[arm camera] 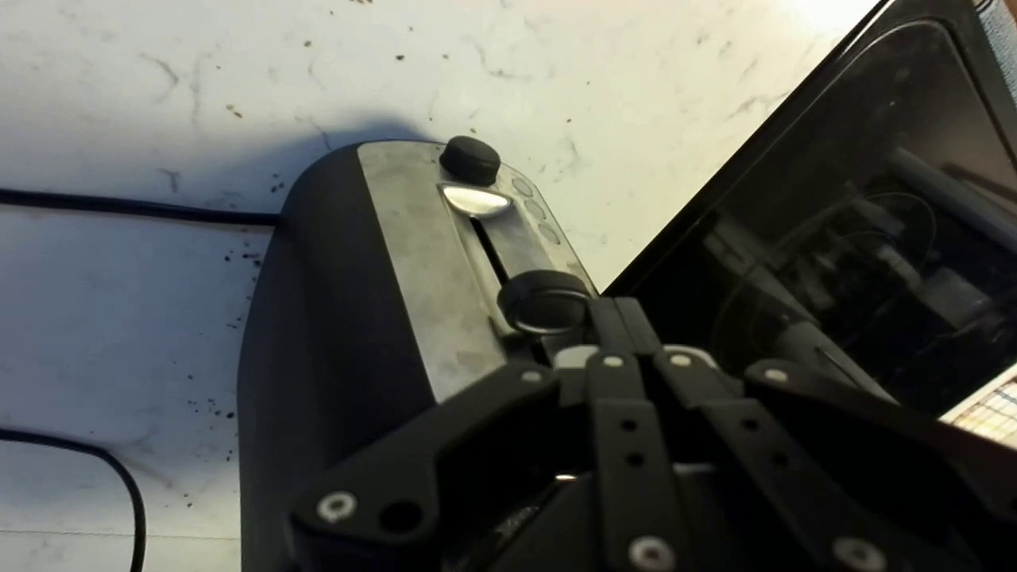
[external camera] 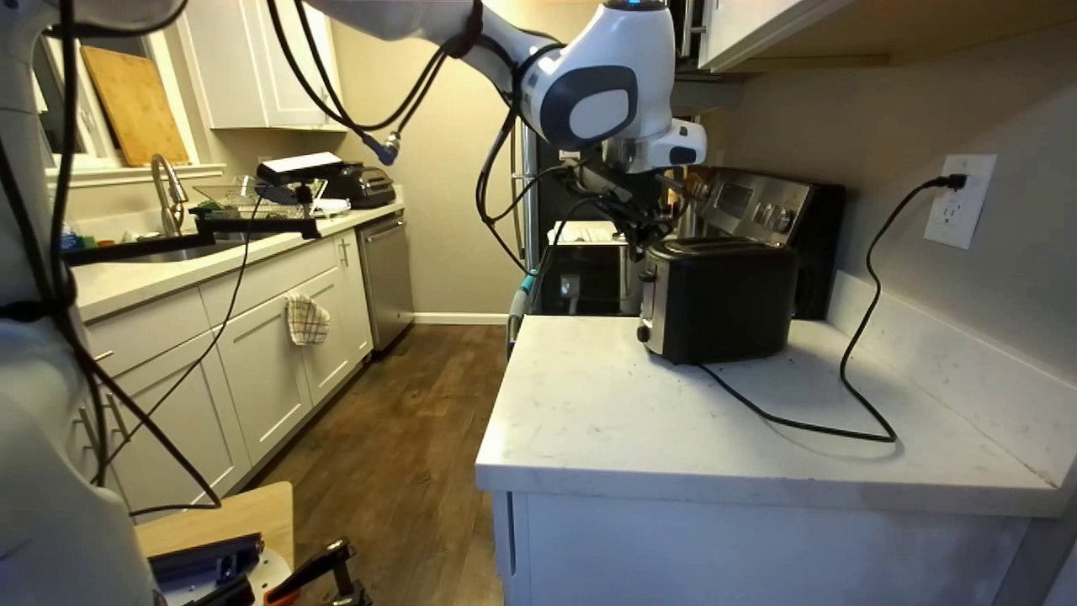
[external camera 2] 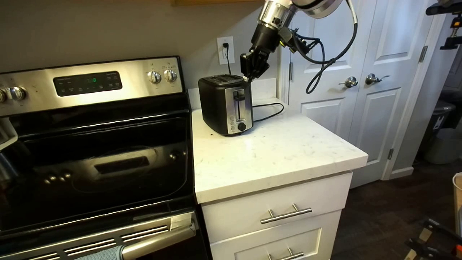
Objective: Push down the switch of the toaster
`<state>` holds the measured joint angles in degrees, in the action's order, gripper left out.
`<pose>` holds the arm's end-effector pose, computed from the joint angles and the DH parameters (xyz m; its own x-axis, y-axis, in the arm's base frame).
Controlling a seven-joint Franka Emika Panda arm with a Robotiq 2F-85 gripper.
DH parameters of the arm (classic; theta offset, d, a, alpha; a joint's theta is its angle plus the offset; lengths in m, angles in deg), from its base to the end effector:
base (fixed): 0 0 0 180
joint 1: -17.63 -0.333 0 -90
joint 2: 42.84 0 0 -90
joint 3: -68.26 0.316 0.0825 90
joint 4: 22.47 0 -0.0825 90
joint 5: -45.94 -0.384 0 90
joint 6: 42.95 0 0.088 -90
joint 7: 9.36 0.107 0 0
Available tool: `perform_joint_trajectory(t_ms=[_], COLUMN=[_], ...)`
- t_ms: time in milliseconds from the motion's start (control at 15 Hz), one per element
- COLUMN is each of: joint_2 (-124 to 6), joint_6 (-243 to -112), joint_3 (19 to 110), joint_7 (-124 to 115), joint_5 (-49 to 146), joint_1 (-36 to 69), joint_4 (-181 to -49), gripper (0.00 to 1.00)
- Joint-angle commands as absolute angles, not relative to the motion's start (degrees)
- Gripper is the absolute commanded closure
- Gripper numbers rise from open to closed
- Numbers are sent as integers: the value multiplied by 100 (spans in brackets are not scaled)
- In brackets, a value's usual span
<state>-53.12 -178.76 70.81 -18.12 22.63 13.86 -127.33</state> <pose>0.6365 0.0735 0.4727 0.9358 -0.0412 0.3501 0.0765 -0.9457 -0.3159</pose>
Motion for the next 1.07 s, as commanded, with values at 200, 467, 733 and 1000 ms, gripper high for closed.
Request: perform_joint_trajectory(t_ms=[200, 467, 733, 1000], joint_2=[-5778, -5975, -6066, -6082], joint_6=[-18065, -18194, -18371, -18652], joint_3=[7267, 7305, 7296, 7279], joint_7=[-1903, -1786, -1670, -1506], joint_5=[2206, 2292, 2383, 2528], joint_1=[1515, 1502, 1475, 1409], joint_4=[-12456, -12349, -12339, -12401], gripper=[100, 100, 100, 100])
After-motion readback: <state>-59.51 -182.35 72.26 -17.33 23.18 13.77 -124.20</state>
